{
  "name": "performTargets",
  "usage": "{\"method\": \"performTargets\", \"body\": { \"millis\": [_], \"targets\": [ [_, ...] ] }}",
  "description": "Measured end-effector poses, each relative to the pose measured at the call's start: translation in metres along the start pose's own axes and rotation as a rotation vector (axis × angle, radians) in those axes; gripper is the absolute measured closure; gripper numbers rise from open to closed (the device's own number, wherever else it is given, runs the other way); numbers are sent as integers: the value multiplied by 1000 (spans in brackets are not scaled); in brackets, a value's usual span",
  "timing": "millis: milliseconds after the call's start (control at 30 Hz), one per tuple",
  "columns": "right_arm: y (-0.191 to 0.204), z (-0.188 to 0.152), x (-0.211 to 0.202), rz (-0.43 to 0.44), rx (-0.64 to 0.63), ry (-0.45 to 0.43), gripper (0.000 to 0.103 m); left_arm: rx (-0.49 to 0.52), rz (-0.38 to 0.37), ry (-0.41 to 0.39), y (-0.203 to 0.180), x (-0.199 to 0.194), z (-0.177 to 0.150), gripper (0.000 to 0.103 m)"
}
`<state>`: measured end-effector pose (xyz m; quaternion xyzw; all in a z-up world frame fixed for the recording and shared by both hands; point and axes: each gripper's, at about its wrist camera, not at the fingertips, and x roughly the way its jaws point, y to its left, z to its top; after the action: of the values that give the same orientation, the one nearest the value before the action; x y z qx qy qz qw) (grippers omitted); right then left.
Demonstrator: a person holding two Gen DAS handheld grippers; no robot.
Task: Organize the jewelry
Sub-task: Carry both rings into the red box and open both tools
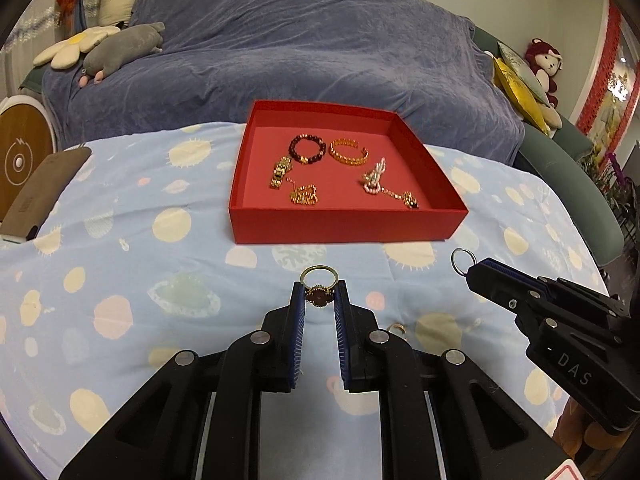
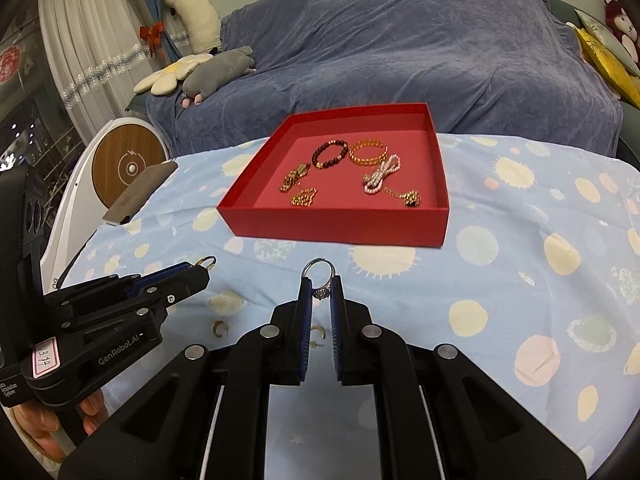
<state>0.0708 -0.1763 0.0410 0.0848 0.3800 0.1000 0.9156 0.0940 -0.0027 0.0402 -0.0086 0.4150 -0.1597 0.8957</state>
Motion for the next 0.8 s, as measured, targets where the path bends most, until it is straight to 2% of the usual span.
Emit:
{"method": "performTargets", "body": {
  "millis": [200, 367, 533, 800],
  "targets": [
    [-9, 51, 1, -36, -24, -74, 95, -2, -6, -37, 0, 9, 54, 91],
    [-34, 84, 27, -64, 21, -86, 95, -18, -10, -44, 4, 39, 92, 91],
    [-53, 93, 65, -77, 50, -45, 95, 0, 6, -4, 3, 79, 106, 91],
    [-71, 89, 108, -101, 66, 16, 95, -17, 4, 33, 5, 124, 110, 91]
  ]
}}
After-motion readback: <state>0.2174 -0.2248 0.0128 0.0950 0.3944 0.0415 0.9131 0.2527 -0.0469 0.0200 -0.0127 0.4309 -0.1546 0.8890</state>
